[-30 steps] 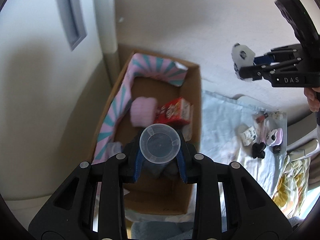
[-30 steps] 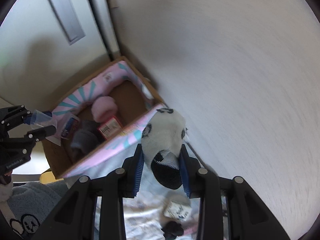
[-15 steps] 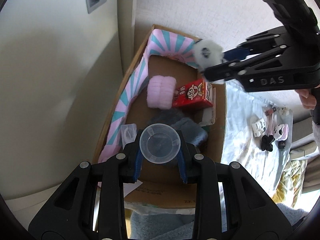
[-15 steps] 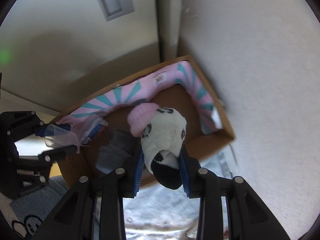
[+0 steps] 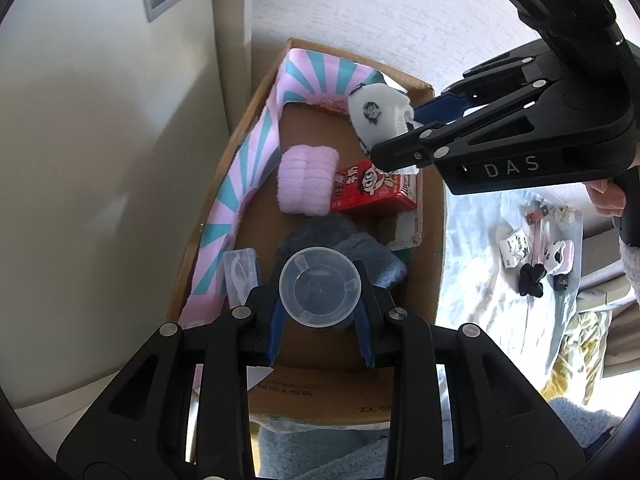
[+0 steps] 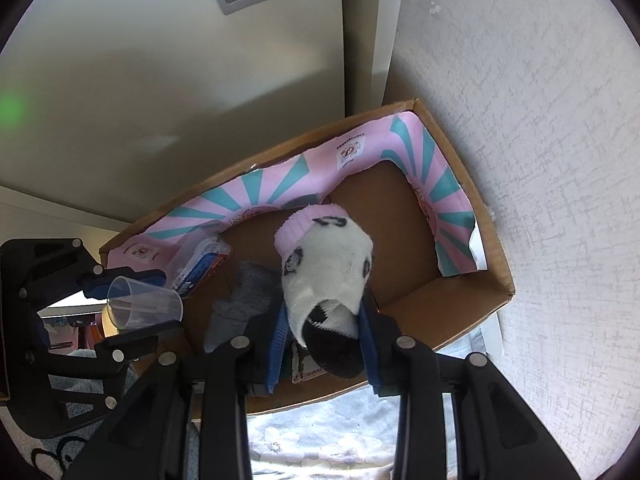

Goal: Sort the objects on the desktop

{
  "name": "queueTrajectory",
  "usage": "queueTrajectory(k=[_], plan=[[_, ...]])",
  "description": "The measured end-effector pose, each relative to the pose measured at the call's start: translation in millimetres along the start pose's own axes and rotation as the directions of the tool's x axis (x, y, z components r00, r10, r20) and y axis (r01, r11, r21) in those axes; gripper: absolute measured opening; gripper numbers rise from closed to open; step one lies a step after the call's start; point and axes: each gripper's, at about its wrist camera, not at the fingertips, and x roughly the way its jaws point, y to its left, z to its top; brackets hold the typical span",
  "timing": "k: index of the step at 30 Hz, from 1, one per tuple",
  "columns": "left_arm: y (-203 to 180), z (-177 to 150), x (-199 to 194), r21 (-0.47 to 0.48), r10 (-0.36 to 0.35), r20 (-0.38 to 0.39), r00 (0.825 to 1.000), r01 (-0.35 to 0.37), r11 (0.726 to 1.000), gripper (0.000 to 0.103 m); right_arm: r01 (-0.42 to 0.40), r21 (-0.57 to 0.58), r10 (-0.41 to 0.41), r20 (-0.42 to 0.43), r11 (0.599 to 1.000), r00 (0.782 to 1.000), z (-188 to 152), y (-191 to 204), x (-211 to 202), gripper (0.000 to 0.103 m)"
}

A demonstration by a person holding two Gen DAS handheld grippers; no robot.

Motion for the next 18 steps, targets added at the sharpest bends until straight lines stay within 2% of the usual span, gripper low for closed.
queueTrajectory(k=[3,4,5,6,7,9,11,18], plan=[[-4.7,0.3,1.8,0.009,0.006,-0.013,1.0,-0.006,1.0,0.03,-0.006,-0.007,0.006,-0.01,1.0,1.0,-0.5,-0.1,0.5,0.032],[-6.3,0.2,1.0,0.008,0.004,-0.009,1.0,-0.004,1.0,0.051,-0.008,-0.013,0.008,-0.017,1.0,1.0,-0.4,0.3,1.3,0.032],[-7.7,0.0,0.2,0.012,0.004,-0.005,1.0,-0.004,1.0,0.077,-0.003,-0.017,0.002,-0.017,1.0,1.0,0.1,0.8,2.0,0.034],[-9.6,-0.2,-0.2,0.02,0.006,-0.006,1.0,-0.006,1.0,0.099,0.006,-0.017,-0.006,-0.013,1.0,1.0,0.2,0.9,2.2,0.043],[-12.1,-1.7,-1.4,0.033,0.007,0.009,1.0,-0.008,0.999,0.103,0.011,-0.012,-0.012,-0.008,1.0,1.0,0.4,0.2,2.4,0.05],[-14.2,-3.5,-3.0,0.044,-0.005,0.018,1.0,0.004,0.999,0.103,0.016,0.0,-0.016,0.009,1.0,1.0,1.1,-2.3,0.9,0.086],[-15.9,-5.2,-4.6,0.052,-0.007,0.035,0.999,0.005,0.999,0.103,0.027,0.009,-0.027,0.051,1.0,0.998,2.2,-4.3,-4.4,0.101],[-20.4,-11.9,-2.0,0.068,0.025,0.064,0.998,-0.029,0.997,0.103,0.053,0.031,-0.055,0.079,0.998,0.995,0.6,-5.3,-14.6,0.102]])
